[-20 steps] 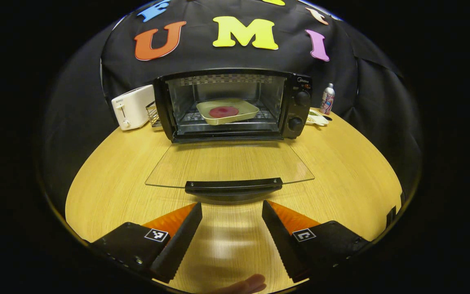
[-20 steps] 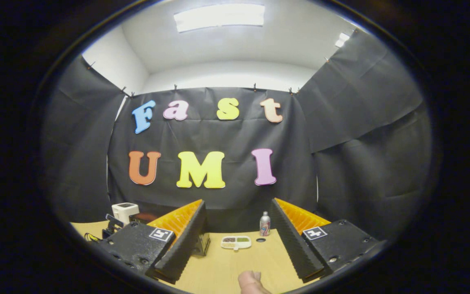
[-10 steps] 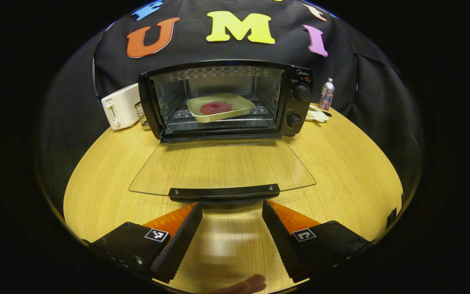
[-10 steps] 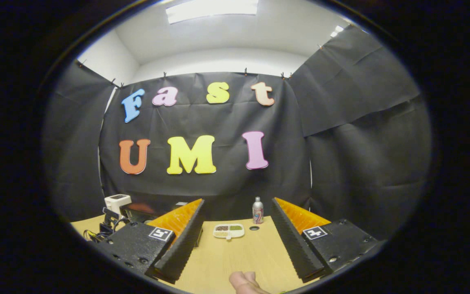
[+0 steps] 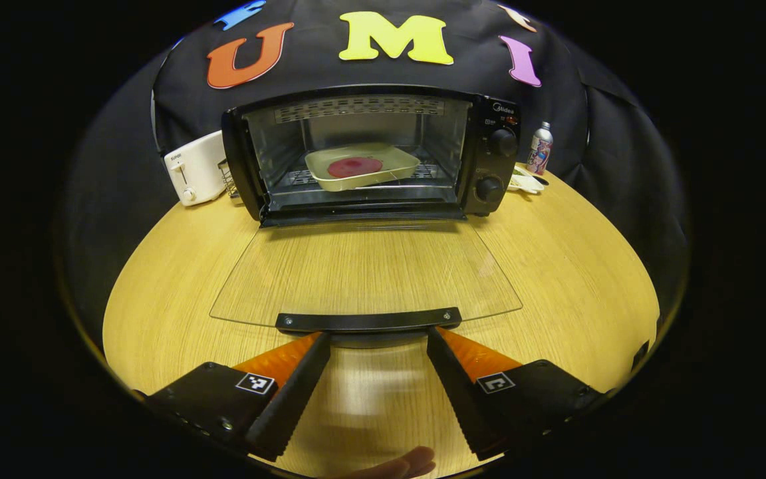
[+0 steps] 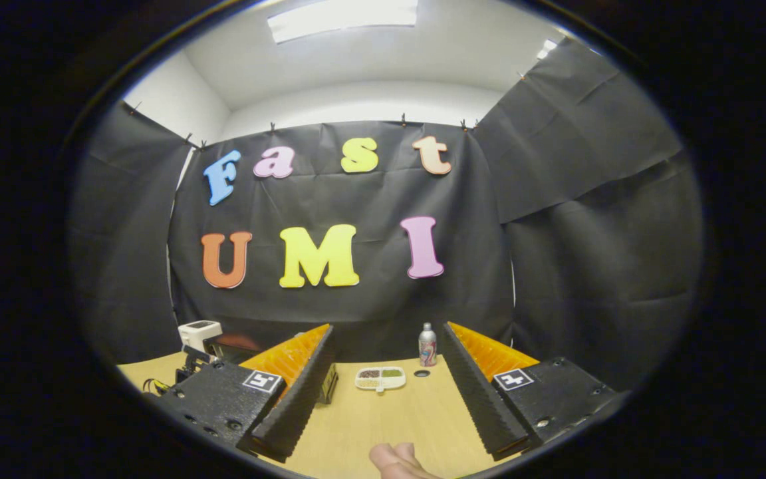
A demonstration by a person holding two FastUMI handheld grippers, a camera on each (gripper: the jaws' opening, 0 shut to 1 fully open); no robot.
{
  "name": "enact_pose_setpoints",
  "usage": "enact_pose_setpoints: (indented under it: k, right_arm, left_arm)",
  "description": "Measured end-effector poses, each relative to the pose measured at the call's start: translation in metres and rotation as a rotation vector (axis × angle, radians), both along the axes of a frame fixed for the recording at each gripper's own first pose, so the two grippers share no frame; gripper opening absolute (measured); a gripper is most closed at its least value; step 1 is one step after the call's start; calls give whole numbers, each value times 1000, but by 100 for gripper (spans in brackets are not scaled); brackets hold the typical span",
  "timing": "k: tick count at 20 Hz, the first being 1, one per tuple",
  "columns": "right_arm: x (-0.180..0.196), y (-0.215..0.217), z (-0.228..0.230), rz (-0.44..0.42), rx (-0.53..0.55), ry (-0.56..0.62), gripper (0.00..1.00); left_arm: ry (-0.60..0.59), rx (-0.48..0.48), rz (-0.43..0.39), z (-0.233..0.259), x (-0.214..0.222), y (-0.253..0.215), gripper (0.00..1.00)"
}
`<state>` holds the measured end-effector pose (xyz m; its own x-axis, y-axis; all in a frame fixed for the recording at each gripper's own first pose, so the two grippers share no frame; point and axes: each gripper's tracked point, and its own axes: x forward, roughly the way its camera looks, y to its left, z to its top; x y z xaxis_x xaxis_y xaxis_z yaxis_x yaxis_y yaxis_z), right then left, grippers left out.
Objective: Open the electric oven with the left hand, put the food in, and close the electric oven.
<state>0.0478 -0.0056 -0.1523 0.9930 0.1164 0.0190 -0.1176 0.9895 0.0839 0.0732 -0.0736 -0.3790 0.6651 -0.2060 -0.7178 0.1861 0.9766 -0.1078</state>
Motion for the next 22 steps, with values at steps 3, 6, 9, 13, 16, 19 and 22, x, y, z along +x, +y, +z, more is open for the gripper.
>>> enact_pose_setpoints:
  k: [3, 6, 9, 13, 16, 19, 22]
  right_arm:
    - [-2, -3, 2, -12, -2, -7, 96]
    - [-5, -5, 1, -18, -4, -3, 96]
    - [-7, -7, -1, -21, -5, 6, 96]
    - [-9, -8, 0, -31, -5, 2, 96]
    - [-11, -7, -1, -26, -7, 5, 96]
    - [-14, -9, -3, -31, -9, 9, 96]
    - [-15, -8, -4, -31, -11, 15, 96]
  left_arm:
    - [-17, 24, -14, 5, 1, 1, 94]
    - [-17, 17, -7, 10, 2, 2, 95]
    - [-28, 12, -4, 20, 5, 2, 95]
    - [-60, 12, 3, 34, 9, 5, 95]
    - [-79, 14, 10, 44, 14, 7, 96]
    - [-115, 11, 8, 55, 21, 11, 96]
    - [-155, -5, 18, 69, 29, 15, 96]
